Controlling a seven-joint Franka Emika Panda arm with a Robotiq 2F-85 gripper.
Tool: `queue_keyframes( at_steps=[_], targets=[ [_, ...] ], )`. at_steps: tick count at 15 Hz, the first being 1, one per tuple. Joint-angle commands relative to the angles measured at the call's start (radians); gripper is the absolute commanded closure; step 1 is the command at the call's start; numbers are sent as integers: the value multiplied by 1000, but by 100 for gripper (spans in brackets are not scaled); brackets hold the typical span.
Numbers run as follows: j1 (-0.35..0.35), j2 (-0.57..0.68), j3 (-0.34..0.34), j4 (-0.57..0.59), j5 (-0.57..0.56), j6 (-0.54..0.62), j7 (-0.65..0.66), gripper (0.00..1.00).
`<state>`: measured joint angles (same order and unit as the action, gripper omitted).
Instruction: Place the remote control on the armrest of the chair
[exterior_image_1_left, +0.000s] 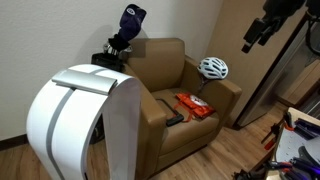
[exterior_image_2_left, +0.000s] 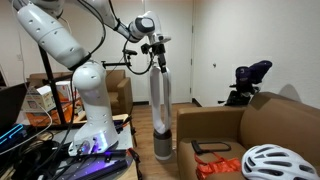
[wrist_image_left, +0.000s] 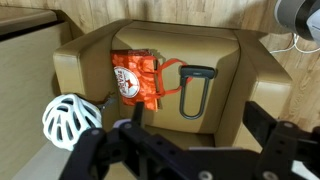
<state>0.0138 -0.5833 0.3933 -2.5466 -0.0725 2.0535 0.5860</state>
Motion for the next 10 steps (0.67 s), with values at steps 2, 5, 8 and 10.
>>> queue_keyframes(
  at_steps=[2,5,8,10],
  targets=[
    [51,11,-57,20,-27,55,-91,0],
    [88,58,-84,92,-21,83,-220,0],
    [137,132,-98,206,3,63,-333,0],
    [170,194,-99,292,11,43,-399,0]
  ],
)
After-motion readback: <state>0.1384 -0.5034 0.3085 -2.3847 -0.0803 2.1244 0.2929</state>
